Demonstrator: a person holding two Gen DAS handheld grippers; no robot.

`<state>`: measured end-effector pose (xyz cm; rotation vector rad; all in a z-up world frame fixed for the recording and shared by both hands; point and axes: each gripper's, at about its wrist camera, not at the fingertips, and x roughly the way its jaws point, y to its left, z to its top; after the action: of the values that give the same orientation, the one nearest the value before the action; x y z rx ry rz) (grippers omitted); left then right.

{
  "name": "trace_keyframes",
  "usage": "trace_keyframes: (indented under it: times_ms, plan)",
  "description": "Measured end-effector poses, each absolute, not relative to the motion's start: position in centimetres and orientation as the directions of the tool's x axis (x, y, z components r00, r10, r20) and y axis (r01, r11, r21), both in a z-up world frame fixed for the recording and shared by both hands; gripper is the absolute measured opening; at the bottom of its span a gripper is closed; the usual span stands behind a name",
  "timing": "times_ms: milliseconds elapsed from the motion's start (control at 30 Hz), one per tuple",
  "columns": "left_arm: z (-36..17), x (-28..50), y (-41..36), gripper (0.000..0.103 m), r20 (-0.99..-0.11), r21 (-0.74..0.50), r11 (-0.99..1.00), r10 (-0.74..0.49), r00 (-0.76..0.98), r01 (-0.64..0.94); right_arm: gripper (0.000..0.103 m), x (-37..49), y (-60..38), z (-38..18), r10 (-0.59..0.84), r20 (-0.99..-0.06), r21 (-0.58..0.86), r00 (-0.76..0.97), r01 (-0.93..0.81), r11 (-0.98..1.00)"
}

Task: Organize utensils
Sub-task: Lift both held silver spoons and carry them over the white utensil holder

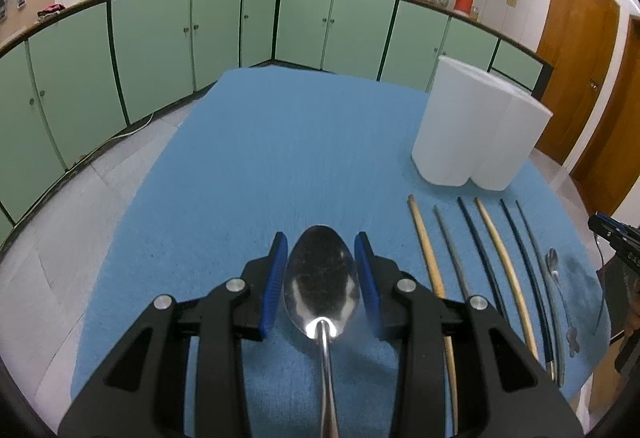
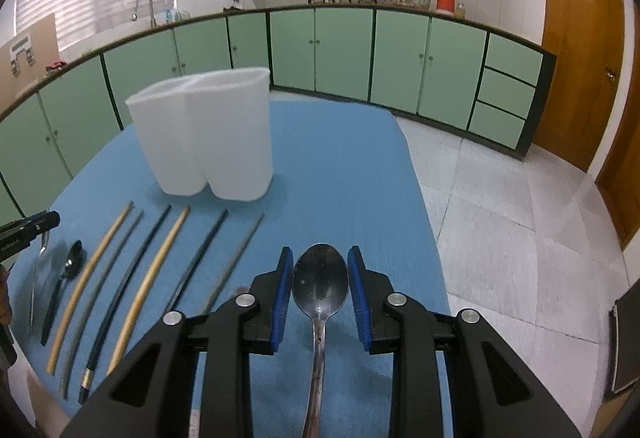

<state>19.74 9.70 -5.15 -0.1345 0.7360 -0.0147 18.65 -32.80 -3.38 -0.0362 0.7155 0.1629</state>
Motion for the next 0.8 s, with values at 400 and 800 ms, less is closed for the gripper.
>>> trace_keyframes:
  times_ms: [400,800]
  plan:
    - [-1.9,18.5,10.0,0.033,-0.564,-0.171,0.985,-0.083,0.822,-0.018,0.028,18.2,-31.8,-0.4,0.181,-0.569,0.042,0.802,-0.192,0.980]
    - [2.1,18.2,9.4,0.033,-0.453,-0.179,0.983,-0.107,0.885,0.028,0.028,18.5,-31.2,3.0,0.219,-0.486,0.056,0.846,-0.220,0.974]
